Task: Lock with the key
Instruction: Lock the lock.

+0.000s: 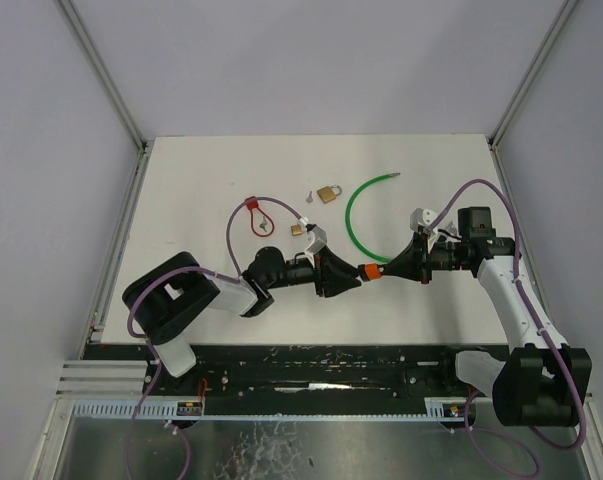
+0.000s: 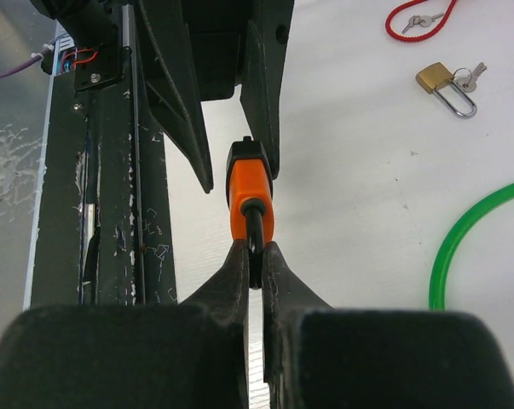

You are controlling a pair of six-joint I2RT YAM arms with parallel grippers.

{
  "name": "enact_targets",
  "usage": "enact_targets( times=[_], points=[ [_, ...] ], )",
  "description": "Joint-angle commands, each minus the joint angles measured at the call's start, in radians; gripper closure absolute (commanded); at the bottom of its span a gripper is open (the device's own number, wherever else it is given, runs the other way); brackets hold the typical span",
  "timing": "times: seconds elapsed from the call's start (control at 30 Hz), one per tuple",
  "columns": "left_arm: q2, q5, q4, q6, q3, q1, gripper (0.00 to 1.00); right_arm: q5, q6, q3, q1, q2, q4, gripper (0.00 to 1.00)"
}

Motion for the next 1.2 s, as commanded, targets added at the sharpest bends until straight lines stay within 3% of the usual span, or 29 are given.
enact_targets(
  times=[0.0,0.3,0.53,0.67,0.83,1.03,1.17],
  points=[
    [0.006,-0.007,-0.014,0.030,0.020,-0.006,0.60,-0.084,-0.018,0.022,-0.004,-0.011,-0.019,1.00],
    [-0.020,0.027,-0.014,0.040,0.005,0.012,0.60,-0.084,-0.026,0.025,-0.004,-0.007,-0.028,1.00],
    [-0.011,0.030,-0.017,0.034,0.016,0.013,0.70,-0.084,-0.038,0.023,-0.004,0.002,-0.037,1.00],
    [-0.023,0.013,-0.018,0.036,0.008,0.014,0.64,-0.084,-0.048,0.025,-0.004,0.006,-0.045,1.00],
    [-0.048,-0.027,-0.015,0.036,-0.014,0.019,0.51,-0.084,-0.055,0.023,-0.004,0.007,-0.048,1.00],
    [-0.036,0.002,-0.045,0.018,0.010,0.030,0.71,-0.087,-0.058,0.025,-0.004,0.009,-0.053,1.00],
    [-0.030,0.034,-0.051,0.021,0.018,0.031,0.69,-0.087,-0.060,0.025,-0.004,0.010,-0.055,1.00]
  ],
)
